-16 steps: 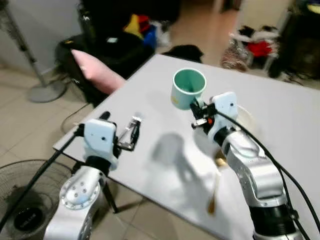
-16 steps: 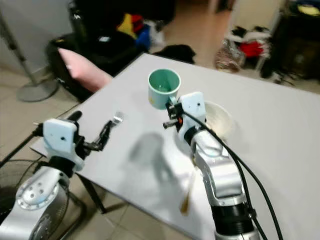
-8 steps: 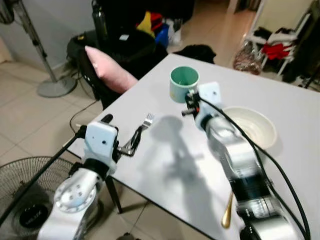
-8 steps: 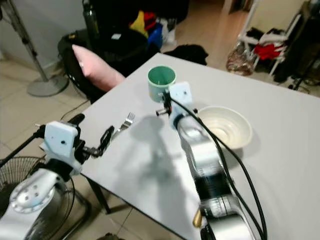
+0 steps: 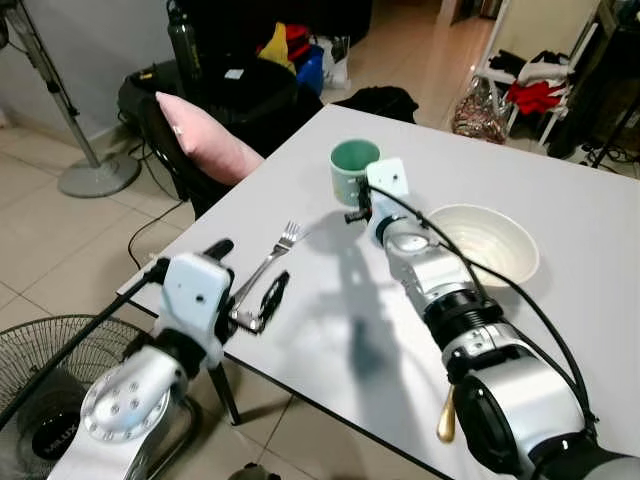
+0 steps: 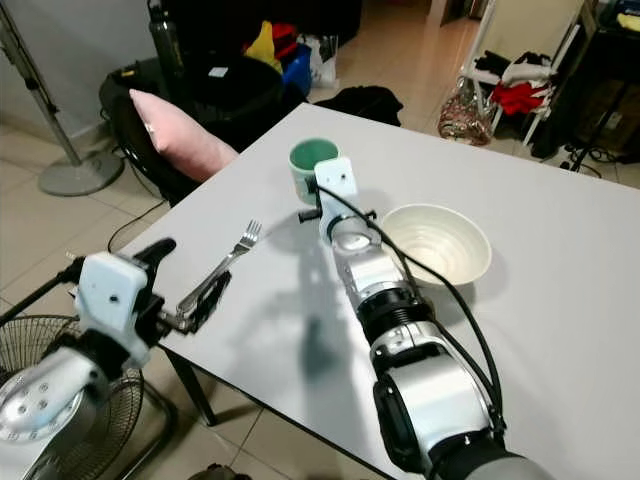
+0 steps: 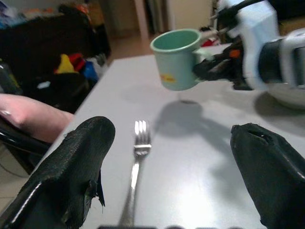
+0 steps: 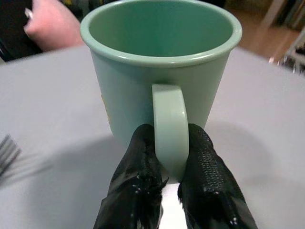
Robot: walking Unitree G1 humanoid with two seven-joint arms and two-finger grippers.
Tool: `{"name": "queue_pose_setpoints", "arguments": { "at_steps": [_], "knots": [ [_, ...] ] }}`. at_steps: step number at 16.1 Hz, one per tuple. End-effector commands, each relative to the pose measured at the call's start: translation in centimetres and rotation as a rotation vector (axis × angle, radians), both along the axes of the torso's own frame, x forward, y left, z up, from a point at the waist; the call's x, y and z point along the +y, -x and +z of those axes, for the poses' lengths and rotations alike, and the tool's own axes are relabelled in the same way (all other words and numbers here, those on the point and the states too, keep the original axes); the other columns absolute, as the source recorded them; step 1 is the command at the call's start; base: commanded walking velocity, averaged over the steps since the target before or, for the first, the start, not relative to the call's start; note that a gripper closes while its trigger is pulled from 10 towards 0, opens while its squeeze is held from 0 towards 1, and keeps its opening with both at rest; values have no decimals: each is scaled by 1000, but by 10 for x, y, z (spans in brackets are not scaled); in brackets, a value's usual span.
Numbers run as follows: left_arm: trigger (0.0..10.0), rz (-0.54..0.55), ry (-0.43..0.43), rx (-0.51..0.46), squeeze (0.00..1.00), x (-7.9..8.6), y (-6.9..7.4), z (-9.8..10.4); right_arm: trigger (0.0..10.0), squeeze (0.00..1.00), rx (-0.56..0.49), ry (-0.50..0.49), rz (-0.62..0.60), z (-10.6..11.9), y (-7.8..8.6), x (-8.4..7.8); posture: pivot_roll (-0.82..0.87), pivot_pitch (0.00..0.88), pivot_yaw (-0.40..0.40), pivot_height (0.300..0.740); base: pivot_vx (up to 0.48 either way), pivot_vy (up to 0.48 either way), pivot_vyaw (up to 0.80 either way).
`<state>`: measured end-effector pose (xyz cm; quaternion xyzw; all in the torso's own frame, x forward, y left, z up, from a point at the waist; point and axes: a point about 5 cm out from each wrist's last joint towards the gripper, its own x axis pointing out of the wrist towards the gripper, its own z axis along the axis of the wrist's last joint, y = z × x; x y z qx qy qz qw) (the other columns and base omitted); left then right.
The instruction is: Setting the table
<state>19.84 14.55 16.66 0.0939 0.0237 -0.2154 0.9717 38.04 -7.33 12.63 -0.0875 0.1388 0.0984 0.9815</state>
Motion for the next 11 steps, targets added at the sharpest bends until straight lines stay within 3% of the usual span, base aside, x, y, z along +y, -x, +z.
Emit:
{"name": "queue_pose_setpoints", "arguments": {
  "at_steps": [1,5,11],
  "knots": [
    [10000,-46,10,14,176,-5,5,2,10000,0,4,-48,-11,4,-3,3,12,23,22,740,0,0,0],
    [10000,-90,16,50,173,-8,11,1,10000,0,100,-165,-73,-13,2,8,27,30,12,740,0,0,0],
    [10000,-221,78,147,169,-21,22,-5,10000,0,121,-86,-146,-34,10,-3,19,21,14,740,0,0,0]
  ]
}}
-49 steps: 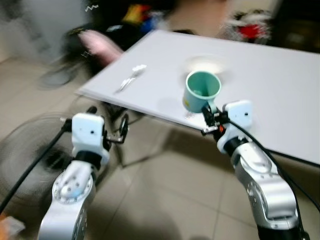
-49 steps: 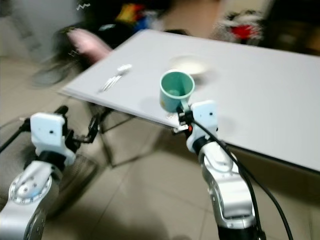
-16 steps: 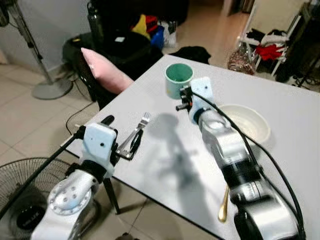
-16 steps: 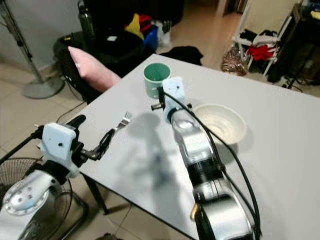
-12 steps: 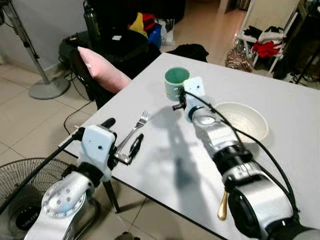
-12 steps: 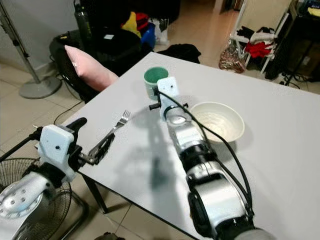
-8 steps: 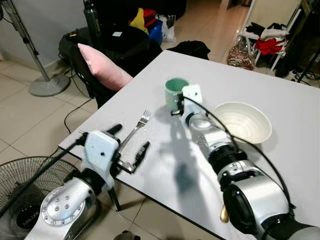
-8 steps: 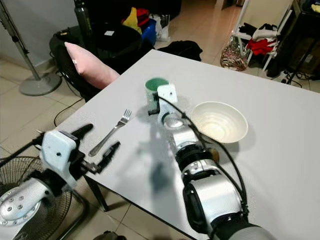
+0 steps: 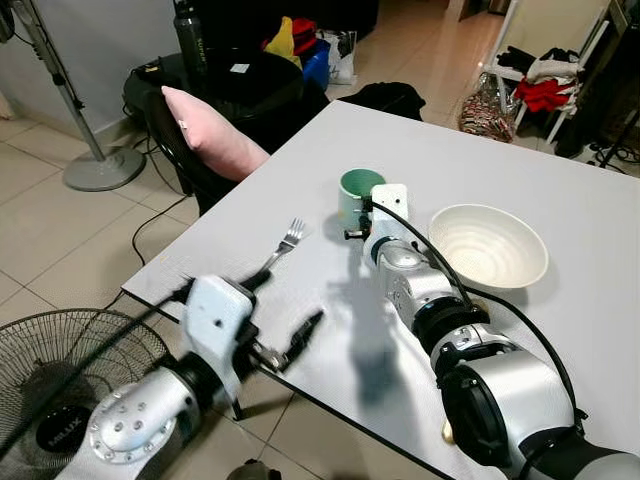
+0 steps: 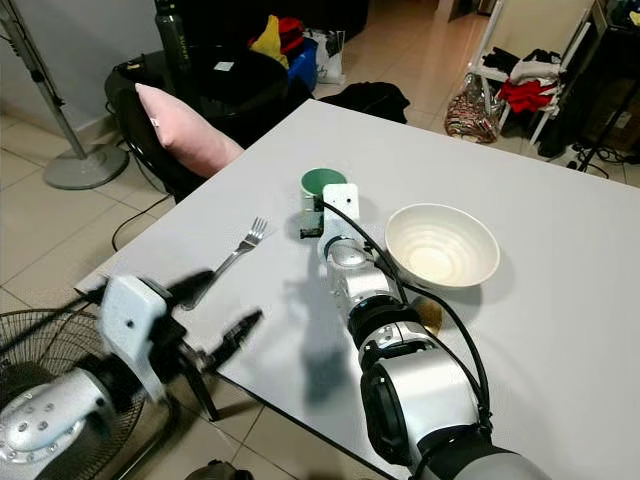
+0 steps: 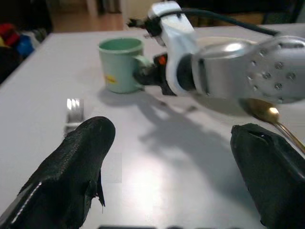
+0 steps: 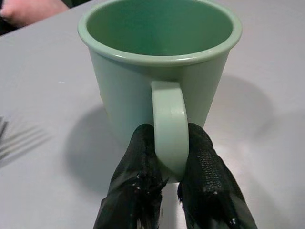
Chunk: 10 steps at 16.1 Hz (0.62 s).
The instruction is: Setting the table
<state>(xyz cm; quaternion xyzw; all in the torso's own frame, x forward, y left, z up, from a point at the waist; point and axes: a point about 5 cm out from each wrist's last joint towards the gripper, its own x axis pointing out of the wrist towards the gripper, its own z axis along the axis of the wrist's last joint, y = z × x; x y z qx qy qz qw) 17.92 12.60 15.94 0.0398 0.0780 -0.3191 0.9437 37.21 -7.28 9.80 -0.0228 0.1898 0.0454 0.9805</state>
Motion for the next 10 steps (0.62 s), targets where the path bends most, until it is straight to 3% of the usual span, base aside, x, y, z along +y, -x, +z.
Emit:
{"name": "queue_pose_setpoints", "arguments": {
  "at_steps": [1,9,10],
  "knots": [
    [10000,-22,-2,-1,173,-2,3,2,10000,0,21,26,-19,-6,2,-4,17,20,14,740,0,0,0],
    [10000,-66,-14,38,169,-3,3,-2,10000,0,68,16,-65,-14,7,-2,-7,4,29,740,0,0,0],
    [10000,-68,-13,39,165,-2,2,-2,10000,39,75,0,-71,-14,8,-2,-12,2,31,740,0,0,0]
  ]
}}
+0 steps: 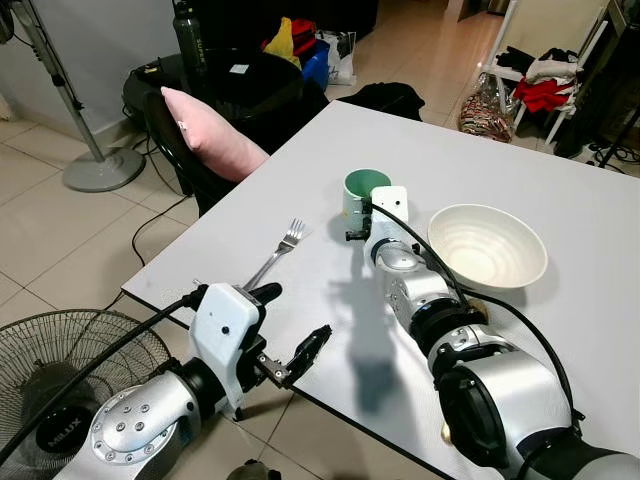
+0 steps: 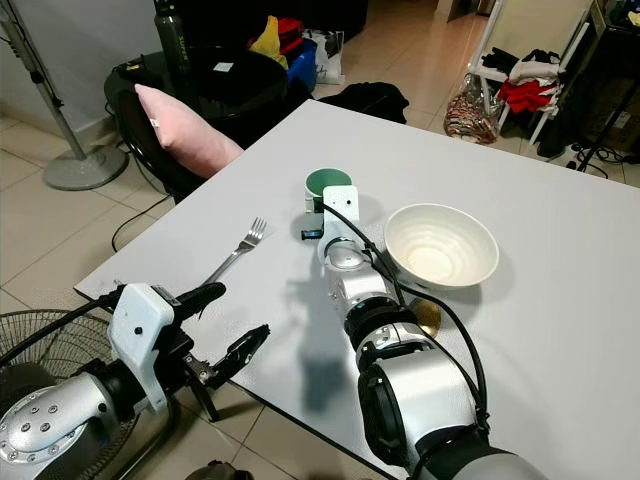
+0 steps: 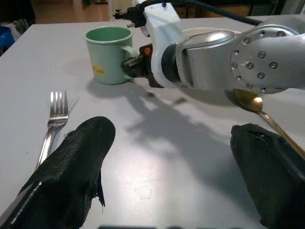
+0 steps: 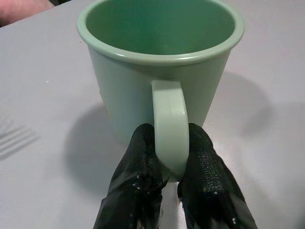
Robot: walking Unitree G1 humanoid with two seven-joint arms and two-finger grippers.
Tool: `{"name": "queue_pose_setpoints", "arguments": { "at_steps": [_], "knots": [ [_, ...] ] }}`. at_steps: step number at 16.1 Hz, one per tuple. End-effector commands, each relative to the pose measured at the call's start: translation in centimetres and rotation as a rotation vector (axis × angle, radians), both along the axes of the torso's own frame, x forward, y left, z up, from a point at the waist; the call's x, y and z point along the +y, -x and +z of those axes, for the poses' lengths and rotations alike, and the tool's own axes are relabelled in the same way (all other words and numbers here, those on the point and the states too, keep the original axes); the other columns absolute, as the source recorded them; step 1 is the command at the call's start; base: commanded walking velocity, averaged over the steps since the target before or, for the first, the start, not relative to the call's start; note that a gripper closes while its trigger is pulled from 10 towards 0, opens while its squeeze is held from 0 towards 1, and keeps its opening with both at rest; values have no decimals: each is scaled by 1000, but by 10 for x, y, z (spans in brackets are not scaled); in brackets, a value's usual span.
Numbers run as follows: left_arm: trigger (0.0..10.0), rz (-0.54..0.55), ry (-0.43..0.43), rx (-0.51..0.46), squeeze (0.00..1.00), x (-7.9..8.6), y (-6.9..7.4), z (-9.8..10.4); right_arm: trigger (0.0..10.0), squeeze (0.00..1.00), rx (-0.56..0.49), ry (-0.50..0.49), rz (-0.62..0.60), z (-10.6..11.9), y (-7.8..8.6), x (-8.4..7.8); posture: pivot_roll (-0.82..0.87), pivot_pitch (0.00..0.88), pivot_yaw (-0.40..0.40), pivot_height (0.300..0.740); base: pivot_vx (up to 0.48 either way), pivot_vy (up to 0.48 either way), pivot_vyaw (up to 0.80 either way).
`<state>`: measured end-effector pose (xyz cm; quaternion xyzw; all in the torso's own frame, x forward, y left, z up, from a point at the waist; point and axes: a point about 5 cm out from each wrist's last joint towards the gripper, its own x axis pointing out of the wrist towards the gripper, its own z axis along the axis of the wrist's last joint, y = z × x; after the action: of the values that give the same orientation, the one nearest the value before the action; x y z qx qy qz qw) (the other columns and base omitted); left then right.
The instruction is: Setting the table
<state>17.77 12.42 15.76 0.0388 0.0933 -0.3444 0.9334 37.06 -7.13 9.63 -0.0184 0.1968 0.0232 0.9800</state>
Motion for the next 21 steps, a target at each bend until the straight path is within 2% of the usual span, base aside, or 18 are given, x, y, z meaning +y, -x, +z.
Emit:
{"name": "queue_pose_setpoints", "arguments": {
  "at_steps": [1,2,9,12,15,16,17,18,21],
  "knots": [
    [10000,-19,-11,6,169,0,-1,-1,10000,725,68,-18,-34,-14,7,-4,-16,0,33,740,0,0,0],
    [10000,-19,-11,7,165,0,-1,-1,10000,1000,68,-23,-39,-14,7,-5,-18,0,34,740,0,0,0],
    [10000,-18,-16,1,165,2,-4,0,10000,1000,6,-75,9,-1,7,-12,-16,0,39,740,0,0,0],
    [10000,10,12,-14,165,6,-5,4,10000,1000,-50,-120,59,26,29,-23,-15,0,41,740,0,0,0],
    [10000,74,56,-48,161,11,-5,9,10000,1000,-108,-128,120,61,66,-38,-27,0,51,740,0,0,0],
    [10000,162,48,-76,165,15,-10,9,10000,914,-152,-141,162,70,76,-41,-35,0,58,740,0,0,0],
    [10000,250,39,-116,165,19,-14,11,10000,337,-217,-135,220,78,84,-42,-38,0,61,740,0,0,0],
    [10000,308,23,-136,165,21,-17,11,10000,0,-267,-135,264,82,88,-41,-43,0,64,740,0,0,0],
    [10000,437,-25,-110,137,22,-21,-2,10000,0,-276,-135,303,76,110,-41,-55,0,76,740,-201,0,0]
  ]
}}
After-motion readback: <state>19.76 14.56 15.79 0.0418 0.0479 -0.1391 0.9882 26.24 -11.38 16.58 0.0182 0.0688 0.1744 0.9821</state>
